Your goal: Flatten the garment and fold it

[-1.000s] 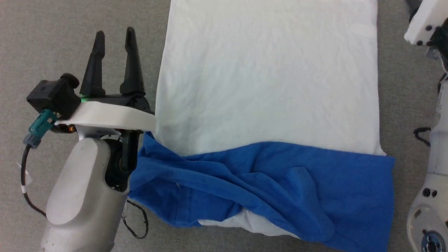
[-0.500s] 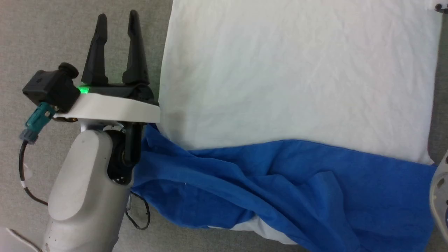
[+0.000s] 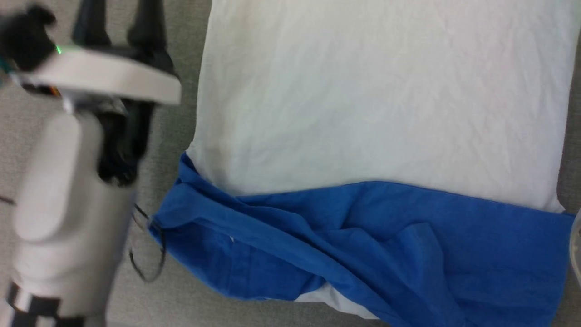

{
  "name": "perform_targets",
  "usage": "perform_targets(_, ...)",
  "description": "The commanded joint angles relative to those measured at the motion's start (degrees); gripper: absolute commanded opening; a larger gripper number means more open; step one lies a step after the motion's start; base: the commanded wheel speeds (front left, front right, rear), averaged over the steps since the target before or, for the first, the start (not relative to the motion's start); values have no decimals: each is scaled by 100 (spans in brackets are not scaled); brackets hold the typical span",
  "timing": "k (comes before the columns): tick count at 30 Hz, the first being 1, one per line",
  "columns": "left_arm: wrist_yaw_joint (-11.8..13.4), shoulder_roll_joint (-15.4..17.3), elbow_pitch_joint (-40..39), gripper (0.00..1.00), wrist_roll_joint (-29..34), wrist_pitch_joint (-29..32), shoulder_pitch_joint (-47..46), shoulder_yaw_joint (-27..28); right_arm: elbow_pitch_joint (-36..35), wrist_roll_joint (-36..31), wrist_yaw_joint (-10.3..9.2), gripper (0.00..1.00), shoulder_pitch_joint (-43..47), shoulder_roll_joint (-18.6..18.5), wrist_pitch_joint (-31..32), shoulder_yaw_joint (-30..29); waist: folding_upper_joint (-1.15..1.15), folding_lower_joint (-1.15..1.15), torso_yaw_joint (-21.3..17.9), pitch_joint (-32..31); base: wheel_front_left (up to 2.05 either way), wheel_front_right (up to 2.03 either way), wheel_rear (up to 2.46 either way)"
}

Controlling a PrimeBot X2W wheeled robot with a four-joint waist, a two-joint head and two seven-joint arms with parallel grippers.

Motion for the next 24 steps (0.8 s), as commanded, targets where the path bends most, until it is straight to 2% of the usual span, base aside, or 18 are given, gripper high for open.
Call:
perform_targets(1, -65, 217, 98, 100, -46, 431, -541, 8, -51, 102, -6, 0, 22, -18, -32, 81, 0, 0, -105, 20, 0, 0, 0)
perform_targets(5, -214, 503, 670, 100, -358, 1668, -1529, -93, -126, 306, -6, 0, -123, 58, -52, 403, 0, 0, -357, 79, 0, 0, 0)
perform_targets(7, -210, 732, 1105, 100, -330, 2289, -2031, -193, -153, 429, -6, 0, -205, 124, -71, 563, 0, 0, -519, 121, 0, 0, 0)
perform_targets(13, -84, 978, 2156, 100, -340, 3912, -3215, -531, -206, 968, -6, 0, -356, 271, -234, 1155, 0, 0, -937, 295, 0, 0, 0)
perform_targets(14, -84, 978, 2156, 100, -340, 3912, -3215, -531, -206, 968, -6, 0, -356, 271, -234, 1155, 0, 0, -937, 295, 0, 0, 0)
perform_targets(18, -12, 1001, 2650, 100, -274, 4584, -3703, -737, -218, 1283, -6, 0, -421, 234, -317, 1555, 0, 0, -1107, 403, 0, 0, 0)
perform_targets(24, 32, 968, 3121, 100, -133, 5357, -3819, -1155, -252, 1542, -6, 0, -540, 127, -377, 1785, 0, 0, -1148, 545, 0, 0, 0)
